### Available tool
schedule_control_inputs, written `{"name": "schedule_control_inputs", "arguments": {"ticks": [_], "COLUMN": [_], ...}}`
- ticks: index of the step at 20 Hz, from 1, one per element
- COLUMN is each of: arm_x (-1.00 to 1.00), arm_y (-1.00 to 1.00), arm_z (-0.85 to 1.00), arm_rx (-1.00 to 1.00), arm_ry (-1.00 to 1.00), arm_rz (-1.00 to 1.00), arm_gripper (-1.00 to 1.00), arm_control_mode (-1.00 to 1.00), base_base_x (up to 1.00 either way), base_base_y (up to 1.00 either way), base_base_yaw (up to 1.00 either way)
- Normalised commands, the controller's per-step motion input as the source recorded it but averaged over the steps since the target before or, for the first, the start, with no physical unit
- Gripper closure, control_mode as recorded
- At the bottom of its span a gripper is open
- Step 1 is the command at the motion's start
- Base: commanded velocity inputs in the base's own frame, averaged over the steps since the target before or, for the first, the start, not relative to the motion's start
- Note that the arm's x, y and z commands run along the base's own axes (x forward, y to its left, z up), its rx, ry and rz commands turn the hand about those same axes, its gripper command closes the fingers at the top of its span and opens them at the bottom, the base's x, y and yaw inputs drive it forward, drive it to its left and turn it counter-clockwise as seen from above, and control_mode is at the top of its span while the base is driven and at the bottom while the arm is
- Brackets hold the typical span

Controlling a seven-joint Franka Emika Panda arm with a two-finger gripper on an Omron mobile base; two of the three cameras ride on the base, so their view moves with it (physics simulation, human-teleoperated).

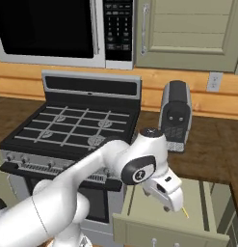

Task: Take a straw from the drawer in front and place it inside the glass cup on the dining counter.

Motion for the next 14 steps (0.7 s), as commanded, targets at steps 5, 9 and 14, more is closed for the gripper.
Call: {"name": "schedule_control_inputs", "arguments": {"ticks": [5, 9, 14], "arm_x": [0.03, 0.50, 0.55], "arm_y": [0.00, 0.01, 0.05], "arm_z": [-0.64, -0.34, -0.40], "arm_rx": [0.12, 0.01, 0.00], "arm_ry": [-0.08, 0.09, 0.23], "arm_rz": [0.24, 0.39, 0.40], "arm_gripper": [-1.00, -1.00, -1.00], "arm_control_mode": [-1.00, -1.00, -1.00], "base_base_x": [0.00, 0.00, 0.00], "base_base_y": [0.00, 0.00, 0.00], "base_base_yaw": [0.00, 0.00, 0.00]}}
